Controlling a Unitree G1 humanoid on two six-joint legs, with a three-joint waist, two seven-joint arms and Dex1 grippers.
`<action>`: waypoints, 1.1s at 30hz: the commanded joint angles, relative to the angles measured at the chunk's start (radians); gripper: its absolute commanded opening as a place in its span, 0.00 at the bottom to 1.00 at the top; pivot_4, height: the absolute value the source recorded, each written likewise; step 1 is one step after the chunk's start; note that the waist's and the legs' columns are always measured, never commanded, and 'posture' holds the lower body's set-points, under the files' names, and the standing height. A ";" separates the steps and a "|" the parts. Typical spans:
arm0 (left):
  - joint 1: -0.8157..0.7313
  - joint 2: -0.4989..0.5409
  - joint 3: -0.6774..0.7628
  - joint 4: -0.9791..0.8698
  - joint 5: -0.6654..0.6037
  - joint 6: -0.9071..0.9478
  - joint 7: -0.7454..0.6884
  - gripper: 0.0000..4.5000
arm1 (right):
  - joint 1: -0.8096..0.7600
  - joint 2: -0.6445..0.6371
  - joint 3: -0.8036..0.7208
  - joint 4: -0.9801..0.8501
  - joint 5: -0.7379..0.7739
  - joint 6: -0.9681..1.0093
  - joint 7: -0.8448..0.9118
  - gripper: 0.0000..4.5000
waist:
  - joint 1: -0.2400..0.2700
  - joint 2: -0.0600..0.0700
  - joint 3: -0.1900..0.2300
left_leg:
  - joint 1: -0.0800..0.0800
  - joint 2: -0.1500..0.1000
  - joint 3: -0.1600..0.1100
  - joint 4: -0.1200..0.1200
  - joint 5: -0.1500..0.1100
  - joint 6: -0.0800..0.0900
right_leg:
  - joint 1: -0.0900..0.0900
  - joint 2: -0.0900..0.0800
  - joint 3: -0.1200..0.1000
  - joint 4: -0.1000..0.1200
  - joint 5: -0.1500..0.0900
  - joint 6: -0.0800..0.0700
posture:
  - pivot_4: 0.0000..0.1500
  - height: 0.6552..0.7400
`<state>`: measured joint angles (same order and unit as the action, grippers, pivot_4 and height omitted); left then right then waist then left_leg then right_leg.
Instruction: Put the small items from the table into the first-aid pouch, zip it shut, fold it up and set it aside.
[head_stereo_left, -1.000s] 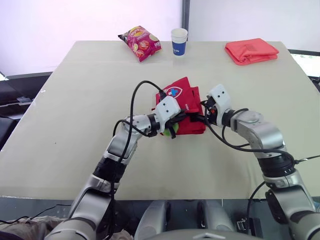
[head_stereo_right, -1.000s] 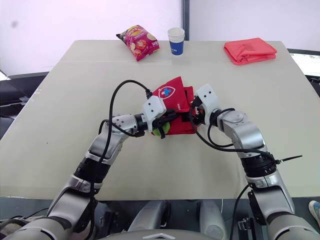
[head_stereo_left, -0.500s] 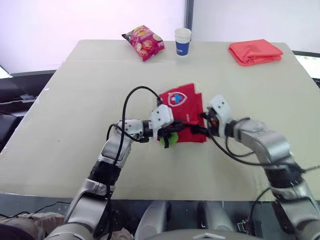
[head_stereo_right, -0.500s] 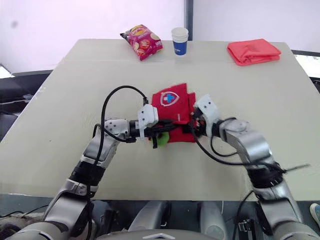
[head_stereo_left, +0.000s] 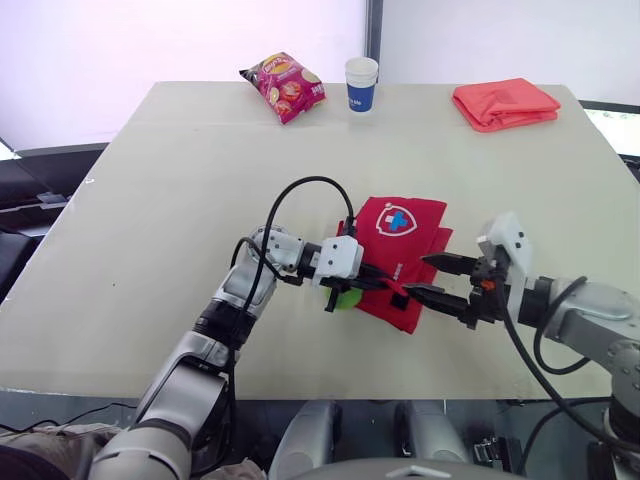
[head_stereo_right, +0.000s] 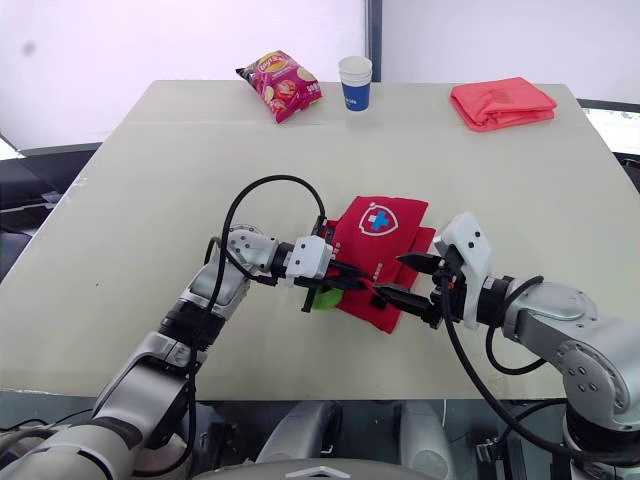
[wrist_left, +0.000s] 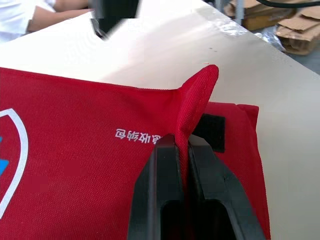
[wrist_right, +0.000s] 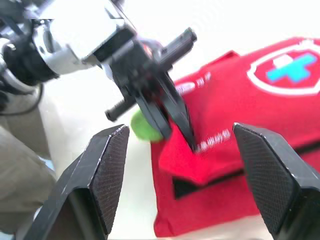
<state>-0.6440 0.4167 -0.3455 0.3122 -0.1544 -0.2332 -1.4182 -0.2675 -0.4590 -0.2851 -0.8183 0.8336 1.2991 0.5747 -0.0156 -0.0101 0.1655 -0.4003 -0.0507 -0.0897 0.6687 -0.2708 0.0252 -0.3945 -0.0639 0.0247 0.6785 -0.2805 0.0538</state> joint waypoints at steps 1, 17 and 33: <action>-0.002 -0.003 -0.042 0.011 -0.005 -0.040 -0.078 0.00 | -0.094 0.009 0.028 0.070 -0.066 -0.087 -0.093 0.73 | -0.004 0.000 0.000 | 0.000 0.000 0.000 0.000 0.000 0.000 | 0.000 0.000 0.000 0.000 0.000 0.000 | 1.00 1.00; 0.063 0.078 0.056 -0.205 -0.158 0.282 -0.017 0.00 | 0.003 -0.232 0.554 0.160 -0.262 -0.074 -0.086 0.02 | -0.025 -0.003 -0.003 | 0.002 0.002 0.000 0.000 0.000 0.001 | 0.001 0.002 0.001 0.001 0.000 0.000 | 1.00 1.00; 0.258 0.241 0.386 -0.676 -0.607 1.008 0.319 0.75 | 0.222 -0.149 0.168 0.071 -0.020 -0.241 -0.023 0.11 | -0.001 -0.005 -0.008 | 0.006 0.002 -0.004 -0.001 -0.001 0.001 | 0.006 0.002 -0.001 -0.002 -0.001 0.000 | 1.00 1.00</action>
<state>-0.3861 0.6560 0.0043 -0.3216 -0.7263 0.7624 -1.1240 -0.0462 -0.6060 0.0137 -0.6705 0.6797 1.0450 0.5345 -0.0163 -0.0156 0.1576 -0.3952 -0.0488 -0.0930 0.6685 -0.2715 0.0257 -0.3889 -0.0630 0.0249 0.6768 -0.2810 0.0537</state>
